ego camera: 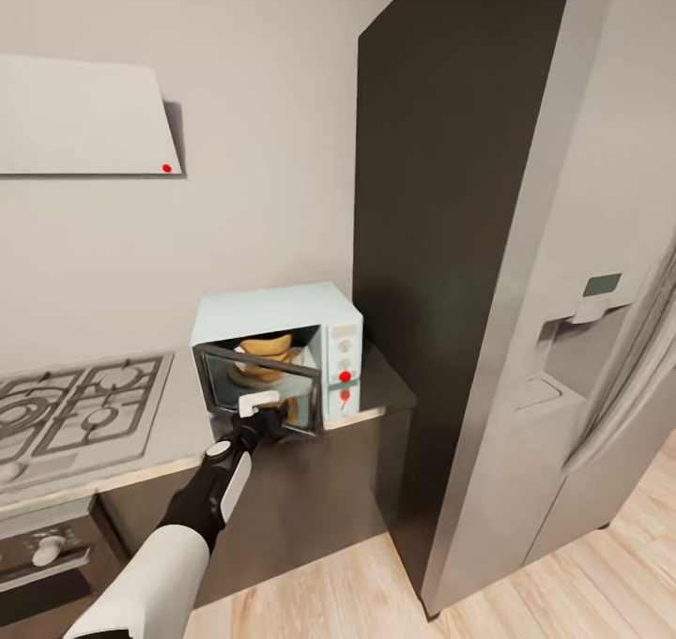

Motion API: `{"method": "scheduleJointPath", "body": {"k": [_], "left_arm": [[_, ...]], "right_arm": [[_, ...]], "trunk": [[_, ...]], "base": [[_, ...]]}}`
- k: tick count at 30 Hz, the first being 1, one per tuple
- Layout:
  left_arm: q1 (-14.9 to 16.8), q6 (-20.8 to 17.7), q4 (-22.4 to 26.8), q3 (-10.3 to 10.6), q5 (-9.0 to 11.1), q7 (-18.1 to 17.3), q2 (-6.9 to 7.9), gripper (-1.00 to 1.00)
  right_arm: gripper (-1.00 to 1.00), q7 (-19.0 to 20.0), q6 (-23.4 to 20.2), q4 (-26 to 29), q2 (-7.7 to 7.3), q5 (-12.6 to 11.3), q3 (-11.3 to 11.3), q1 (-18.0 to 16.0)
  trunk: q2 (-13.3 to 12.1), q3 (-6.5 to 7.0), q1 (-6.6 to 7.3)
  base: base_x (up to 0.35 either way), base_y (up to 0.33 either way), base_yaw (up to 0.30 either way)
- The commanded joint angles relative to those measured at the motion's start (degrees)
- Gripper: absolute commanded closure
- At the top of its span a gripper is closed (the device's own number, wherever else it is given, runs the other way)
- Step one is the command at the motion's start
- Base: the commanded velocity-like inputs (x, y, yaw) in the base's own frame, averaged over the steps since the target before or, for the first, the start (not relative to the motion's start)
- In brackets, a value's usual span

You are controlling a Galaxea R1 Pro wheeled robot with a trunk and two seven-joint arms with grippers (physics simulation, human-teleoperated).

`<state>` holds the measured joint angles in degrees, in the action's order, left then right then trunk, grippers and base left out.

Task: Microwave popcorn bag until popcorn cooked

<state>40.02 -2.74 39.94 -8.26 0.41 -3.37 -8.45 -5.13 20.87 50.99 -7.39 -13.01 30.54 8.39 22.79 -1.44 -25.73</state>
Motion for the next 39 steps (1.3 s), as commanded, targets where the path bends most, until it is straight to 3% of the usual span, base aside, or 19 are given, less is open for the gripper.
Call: {"method": "scheduleJointPath", "body": {"k": [1, 12, 39], "left_arm": [[0.0, -0.2, 0.1, -0.3, 0.0, -0.4, -0.08, -1.00], [0.1, -0.2, 0.1, -0.4, 0.0, -0.4, -0.06, -1.00], [0.0, -0.2, 0.1, -0.4, 0.1, -0.6, 0.19, -1.00]], "right_arm": [[-1.00, -0.4, 0.1, 0.1, -0.08, -0.4, 0.3, 0.0], [-1.00, -0.3, 0.0, 0.2, -0.17, -0.4, 0.2, -0.1], [-1.00, -0.2, 0.0, 0.1, -0.08, -0.3, 0.3, -0.1]], "trunk": [[0.1, -0.12, -0.06], [0.1, -0.12, -0.06], [0.1, -0.12, -0.06]], "base": [[0.139, 0.048, 0.000], [0.231, -0.005, 0.000], [0.114, -0.012, 0.000]]}}
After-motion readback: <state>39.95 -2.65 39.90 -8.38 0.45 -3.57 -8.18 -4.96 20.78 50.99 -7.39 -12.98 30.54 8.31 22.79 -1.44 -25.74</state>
